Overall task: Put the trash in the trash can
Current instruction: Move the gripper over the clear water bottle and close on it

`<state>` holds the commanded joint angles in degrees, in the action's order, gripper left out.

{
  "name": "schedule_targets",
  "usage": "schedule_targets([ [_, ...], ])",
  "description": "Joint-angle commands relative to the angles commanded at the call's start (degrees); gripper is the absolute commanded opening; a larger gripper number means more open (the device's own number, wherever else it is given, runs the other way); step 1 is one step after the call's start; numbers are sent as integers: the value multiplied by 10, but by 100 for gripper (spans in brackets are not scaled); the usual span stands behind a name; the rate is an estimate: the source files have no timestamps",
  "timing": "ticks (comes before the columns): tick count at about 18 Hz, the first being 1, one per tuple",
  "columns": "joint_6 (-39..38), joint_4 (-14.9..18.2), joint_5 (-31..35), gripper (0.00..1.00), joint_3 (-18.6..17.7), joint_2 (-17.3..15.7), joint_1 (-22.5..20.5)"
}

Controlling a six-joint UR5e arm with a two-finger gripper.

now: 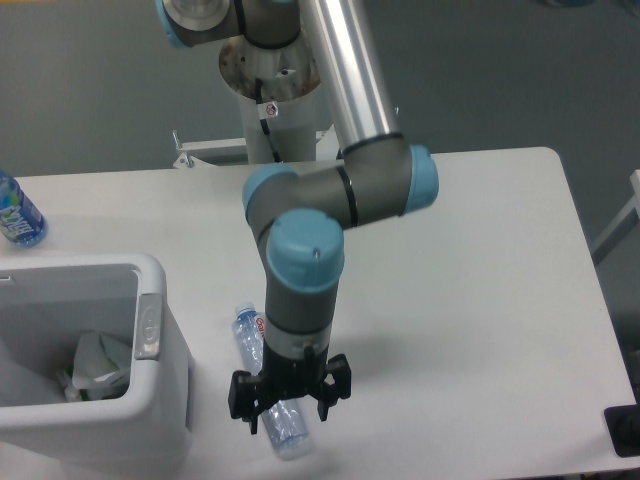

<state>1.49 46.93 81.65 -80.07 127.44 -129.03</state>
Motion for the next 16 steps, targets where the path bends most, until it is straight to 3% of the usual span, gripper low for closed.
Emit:
schedule_targets([
  [16, -2, -2, 44, 100, -8, 41, 18],
])
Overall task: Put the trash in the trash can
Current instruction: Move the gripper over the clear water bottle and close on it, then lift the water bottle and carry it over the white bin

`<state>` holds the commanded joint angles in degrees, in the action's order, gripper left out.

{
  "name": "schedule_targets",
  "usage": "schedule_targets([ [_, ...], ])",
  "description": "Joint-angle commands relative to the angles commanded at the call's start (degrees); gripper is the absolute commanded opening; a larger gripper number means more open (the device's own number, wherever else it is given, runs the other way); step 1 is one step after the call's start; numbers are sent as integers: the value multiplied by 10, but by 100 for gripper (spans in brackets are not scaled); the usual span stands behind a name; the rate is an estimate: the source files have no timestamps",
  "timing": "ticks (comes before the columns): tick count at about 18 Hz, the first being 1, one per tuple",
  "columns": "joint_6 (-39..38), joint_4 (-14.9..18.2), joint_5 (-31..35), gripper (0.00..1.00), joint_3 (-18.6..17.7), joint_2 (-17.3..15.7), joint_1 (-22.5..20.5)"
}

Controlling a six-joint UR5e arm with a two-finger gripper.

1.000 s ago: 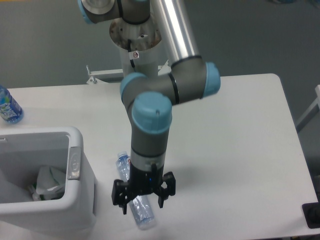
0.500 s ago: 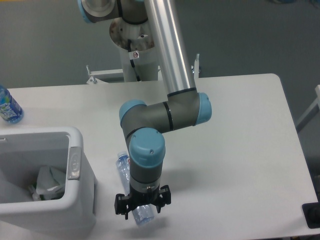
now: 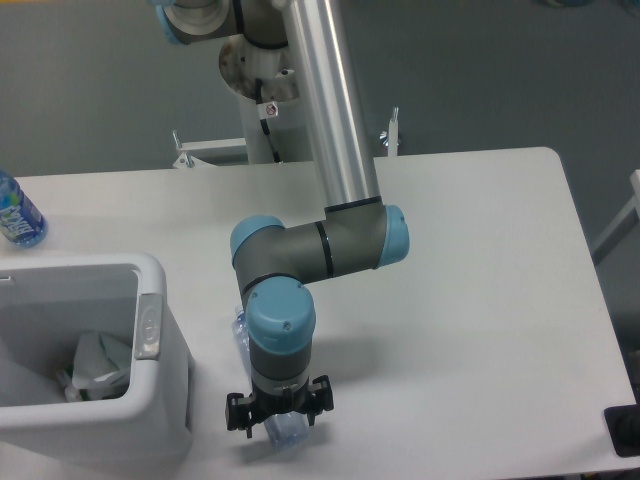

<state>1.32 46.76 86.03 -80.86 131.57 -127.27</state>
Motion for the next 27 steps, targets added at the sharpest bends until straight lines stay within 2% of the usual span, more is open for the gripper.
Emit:
schedule_targets([
  [2, 0, 0, 23, 99, 1, 4, 10],
  [5, 0, 0, 24, 68, 0, 2, 13],
  [8, 1, 0, 24, 58, -1, -1, 13],
  [15, 2, -1, 23, 58, -1, -17, 12],
  [19, 11, 1, 19, 57, 5, -50, -7],
  [21, 11, -9, 15, 57, 29, -76, -38],
  [23, 5, -42, -29, 58, 80, -82, -61],
  [25, -3, -59, -79, 57, 118, -87, -70],
  [27, -17, -86, -95, 58, 144, -92, -71],
])
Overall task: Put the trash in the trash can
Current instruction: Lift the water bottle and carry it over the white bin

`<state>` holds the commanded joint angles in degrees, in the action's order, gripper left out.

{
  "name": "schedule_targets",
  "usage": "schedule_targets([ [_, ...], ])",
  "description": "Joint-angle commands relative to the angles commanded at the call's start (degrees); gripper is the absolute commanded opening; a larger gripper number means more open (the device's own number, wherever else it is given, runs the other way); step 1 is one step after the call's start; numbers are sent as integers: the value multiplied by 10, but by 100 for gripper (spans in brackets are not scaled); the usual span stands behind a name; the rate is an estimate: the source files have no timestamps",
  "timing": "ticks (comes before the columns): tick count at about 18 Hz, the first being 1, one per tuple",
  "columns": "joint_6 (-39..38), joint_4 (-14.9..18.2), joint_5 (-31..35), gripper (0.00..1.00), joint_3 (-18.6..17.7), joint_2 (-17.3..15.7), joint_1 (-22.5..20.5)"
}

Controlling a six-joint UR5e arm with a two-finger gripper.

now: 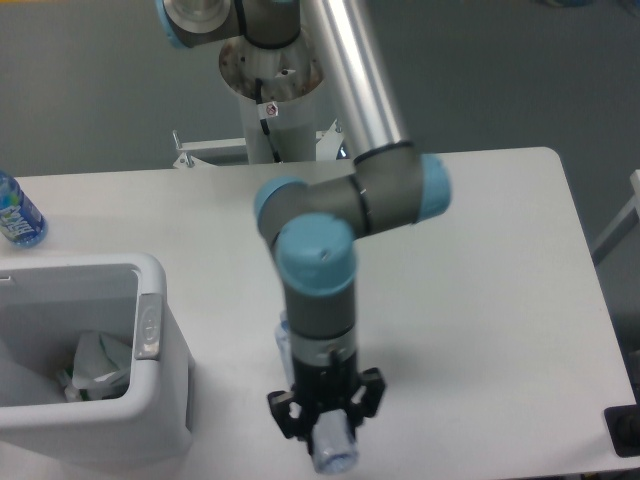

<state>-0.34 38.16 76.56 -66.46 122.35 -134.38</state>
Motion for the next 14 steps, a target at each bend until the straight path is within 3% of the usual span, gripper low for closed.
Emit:
schedule_targets([
  [3, -5, -43, -75, 58, 17, -24, 1],
  [5, -9, -48, -104, 57, 24, -45, 7],
  [9, -10, -48, -105, 57, 22, -89, 48],
  [14, -7, -48, -103, 57, 6, -113, 119],
])
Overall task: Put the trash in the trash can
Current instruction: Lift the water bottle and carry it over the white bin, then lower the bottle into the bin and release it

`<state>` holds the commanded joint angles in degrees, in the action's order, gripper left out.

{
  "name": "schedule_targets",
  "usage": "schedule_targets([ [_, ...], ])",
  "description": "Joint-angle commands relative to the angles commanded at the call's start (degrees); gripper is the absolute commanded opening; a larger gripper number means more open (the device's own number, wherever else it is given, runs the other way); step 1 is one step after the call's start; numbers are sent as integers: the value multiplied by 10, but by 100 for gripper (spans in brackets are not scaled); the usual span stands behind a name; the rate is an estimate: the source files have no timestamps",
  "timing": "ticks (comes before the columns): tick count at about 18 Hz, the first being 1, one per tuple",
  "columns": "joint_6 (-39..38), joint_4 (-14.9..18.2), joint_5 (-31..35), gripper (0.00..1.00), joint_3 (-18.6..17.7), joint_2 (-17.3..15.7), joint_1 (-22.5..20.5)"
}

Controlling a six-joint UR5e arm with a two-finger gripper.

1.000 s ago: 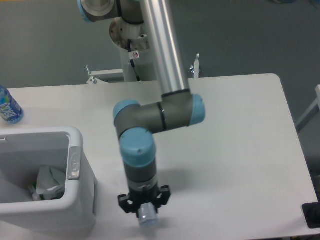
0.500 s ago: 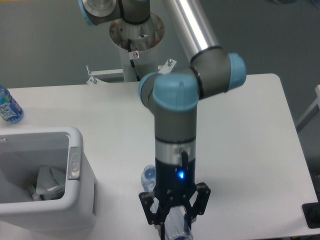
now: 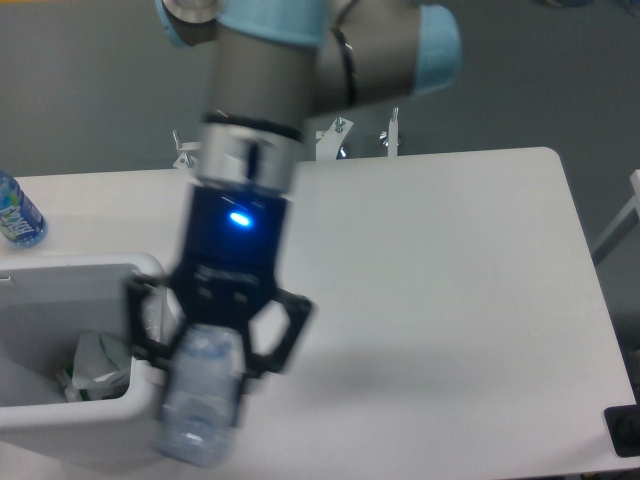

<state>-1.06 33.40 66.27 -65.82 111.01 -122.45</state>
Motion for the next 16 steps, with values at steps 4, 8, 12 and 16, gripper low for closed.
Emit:
schedule_targets([
  [4, 10, 0, 1, 60, -32, -1, 45],
  [8, 58, 0, 0, 100, -44, 11, 51],
  [12, 55, 1, 0, 100, -55, -4, 51],
  [16, 48, 4, 6, 100, -59, -14, 19],
])
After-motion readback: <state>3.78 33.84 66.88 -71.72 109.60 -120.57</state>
